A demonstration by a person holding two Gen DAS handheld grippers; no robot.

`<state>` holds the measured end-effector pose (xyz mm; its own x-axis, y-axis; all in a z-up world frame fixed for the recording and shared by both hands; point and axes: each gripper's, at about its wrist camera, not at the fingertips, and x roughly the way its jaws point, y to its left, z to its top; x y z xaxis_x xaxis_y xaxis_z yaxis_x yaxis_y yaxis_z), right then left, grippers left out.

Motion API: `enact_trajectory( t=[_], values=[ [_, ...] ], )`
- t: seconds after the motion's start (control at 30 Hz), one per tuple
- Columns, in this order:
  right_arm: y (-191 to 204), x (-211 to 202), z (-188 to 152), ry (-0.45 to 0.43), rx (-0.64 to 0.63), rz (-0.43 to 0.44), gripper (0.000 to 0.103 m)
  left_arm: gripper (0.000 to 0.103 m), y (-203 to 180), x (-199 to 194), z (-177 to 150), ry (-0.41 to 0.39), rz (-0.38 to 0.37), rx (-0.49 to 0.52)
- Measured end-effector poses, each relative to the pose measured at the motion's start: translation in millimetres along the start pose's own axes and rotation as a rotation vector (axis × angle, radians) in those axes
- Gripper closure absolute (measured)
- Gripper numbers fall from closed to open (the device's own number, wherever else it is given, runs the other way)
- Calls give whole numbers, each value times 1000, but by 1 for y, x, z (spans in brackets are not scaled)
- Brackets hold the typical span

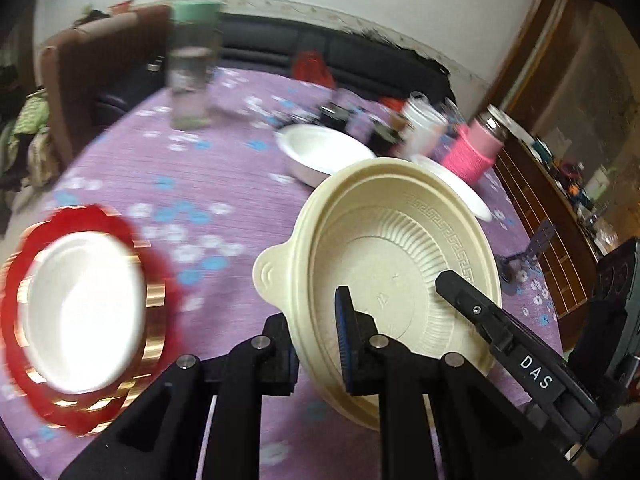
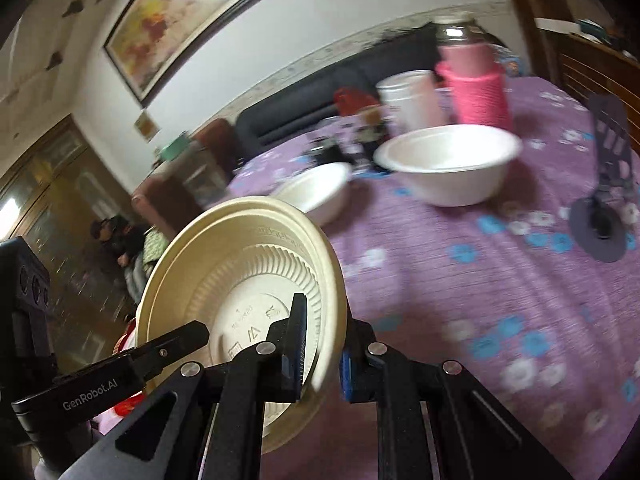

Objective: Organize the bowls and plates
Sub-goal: 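Grasp the cream bowl rim with the right tool and lift it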

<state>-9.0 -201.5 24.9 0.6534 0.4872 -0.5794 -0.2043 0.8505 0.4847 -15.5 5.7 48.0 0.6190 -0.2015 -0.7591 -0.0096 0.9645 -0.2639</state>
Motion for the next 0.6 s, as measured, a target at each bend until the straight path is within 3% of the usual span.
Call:
enact_trajectory(
  t=[0.3, 0.47, 0.6],
  values=[
    [122, 47, -19, 107, -175, 66, 87, 88, 107, -56, -4, -47, 124, -138],
    [164, 93, -34, 193, -225, 61, 87, 88, 159, -52, -6, -6, 194, -198],
    [176, 120, -41, 240, -240, 36, 87, 88, 186, -35, -8, 37, 200, -245]
  ],
)
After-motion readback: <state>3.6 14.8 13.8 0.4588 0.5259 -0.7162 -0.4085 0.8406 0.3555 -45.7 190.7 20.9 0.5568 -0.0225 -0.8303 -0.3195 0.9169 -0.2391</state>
